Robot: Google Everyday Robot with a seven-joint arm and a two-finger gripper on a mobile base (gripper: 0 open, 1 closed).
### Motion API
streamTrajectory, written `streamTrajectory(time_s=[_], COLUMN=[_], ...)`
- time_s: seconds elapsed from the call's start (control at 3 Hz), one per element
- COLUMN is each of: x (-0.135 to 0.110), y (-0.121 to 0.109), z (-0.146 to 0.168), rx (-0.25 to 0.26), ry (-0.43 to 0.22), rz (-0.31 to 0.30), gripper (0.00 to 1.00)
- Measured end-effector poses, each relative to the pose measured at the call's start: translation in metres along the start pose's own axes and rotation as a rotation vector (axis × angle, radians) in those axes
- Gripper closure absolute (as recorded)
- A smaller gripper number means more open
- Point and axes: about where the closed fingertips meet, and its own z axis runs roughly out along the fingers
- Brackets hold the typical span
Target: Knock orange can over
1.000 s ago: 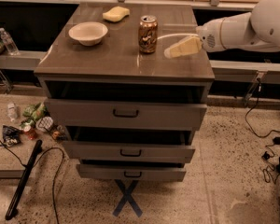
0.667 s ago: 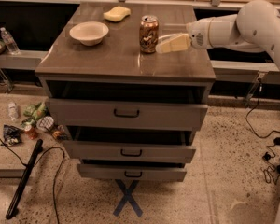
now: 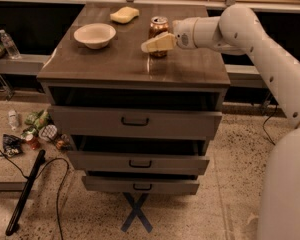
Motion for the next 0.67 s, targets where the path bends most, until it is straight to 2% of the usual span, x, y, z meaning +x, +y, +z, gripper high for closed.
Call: streamTrajectory(time_s=[0.33,0.67], x=[-0.0048,-0.0086], y=[0.0090,0.0083], z=[0.0212,0.0216], rx=[-0.020,-0.004], ry=[-0.010,0.021], rz=[-0.013,-0.041], gripper=[0.34,0.65])
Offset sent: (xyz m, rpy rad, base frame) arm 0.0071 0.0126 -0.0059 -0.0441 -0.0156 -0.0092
